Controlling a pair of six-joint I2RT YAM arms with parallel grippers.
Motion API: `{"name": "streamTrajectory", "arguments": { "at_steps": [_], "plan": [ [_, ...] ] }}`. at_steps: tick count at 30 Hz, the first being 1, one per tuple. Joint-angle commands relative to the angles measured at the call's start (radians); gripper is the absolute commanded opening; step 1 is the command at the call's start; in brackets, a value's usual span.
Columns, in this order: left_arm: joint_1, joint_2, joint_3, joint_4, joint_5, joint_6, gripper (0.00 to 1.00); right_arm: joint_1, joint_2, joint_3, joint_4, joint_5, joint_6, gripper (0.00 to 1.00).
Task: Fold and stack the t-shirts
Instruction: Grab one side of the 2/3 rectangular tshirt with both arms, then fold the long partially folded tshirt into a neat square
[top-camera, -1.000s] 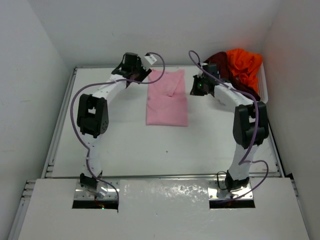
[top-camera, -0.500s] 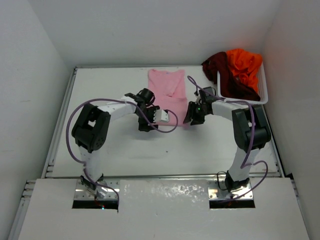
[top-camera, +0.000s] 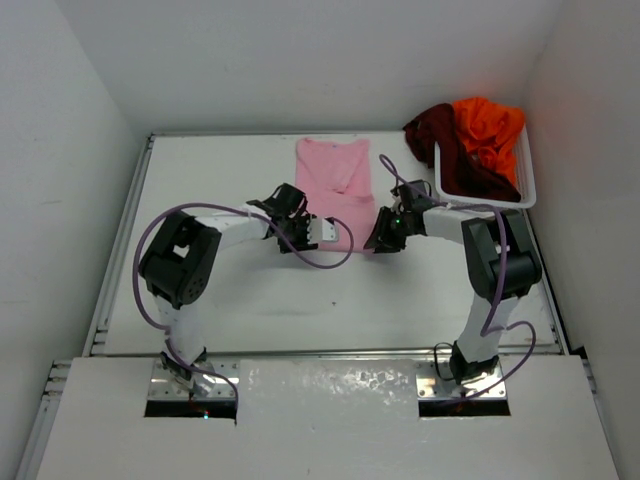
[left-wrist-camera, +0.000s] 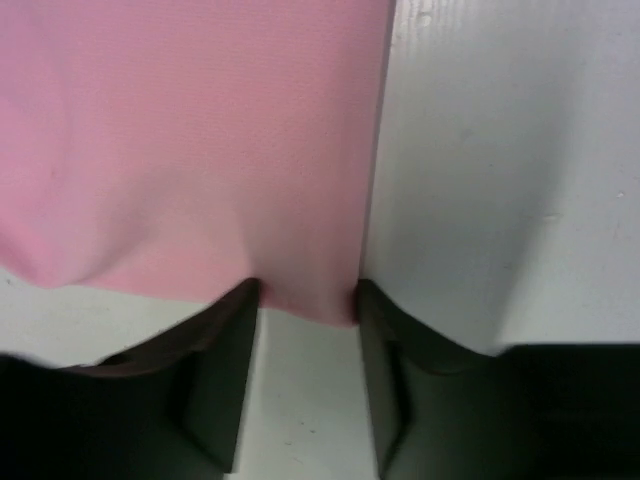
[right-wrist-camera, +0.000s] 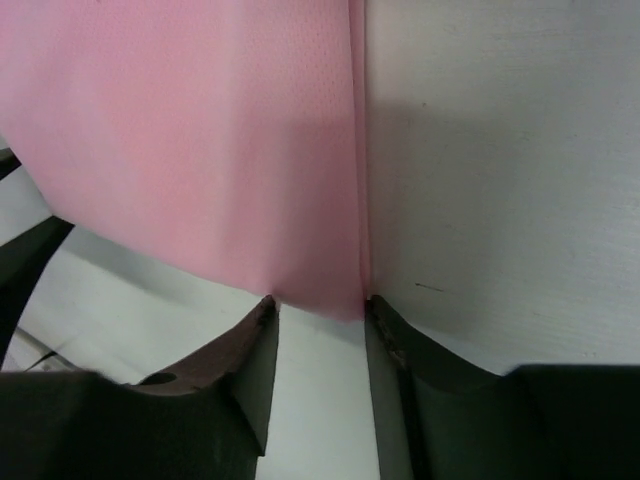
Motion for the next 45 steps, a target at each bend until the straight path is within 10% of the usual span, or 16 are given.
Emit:
{"name": "streamTrajectory", "arguments": {
  "at_steps": [1, 7, 33, 45],
  "plan": [
    [-0.002, -0.003, -0.025, 0.083, -0.018, -0.032, 0.36, 0.001, 0.033, -0.013, 0.084, -0.022, 0.070, 0.33],
    [-0.002, -0.001, -0.017, 0.083, -0.002, -0.085, 0.00, 0.000, 0.030, -0.008, 0.092, -0.027, 0.090, 0.00],
    [-0.194, -0.509, -0.213, -0.434, -0.004, -0.274, 0.00, 0.230, -0.704, -0.396, -0.247, 0.048, 0.011, 0.00],
    [-0.262, -0.581, -0.003, -0.716, 0.179, -0.401, 0.00, 0.290, -0.836, -0.136, -0.542, 0.085, 0.015, 0.00]
  ]
}}
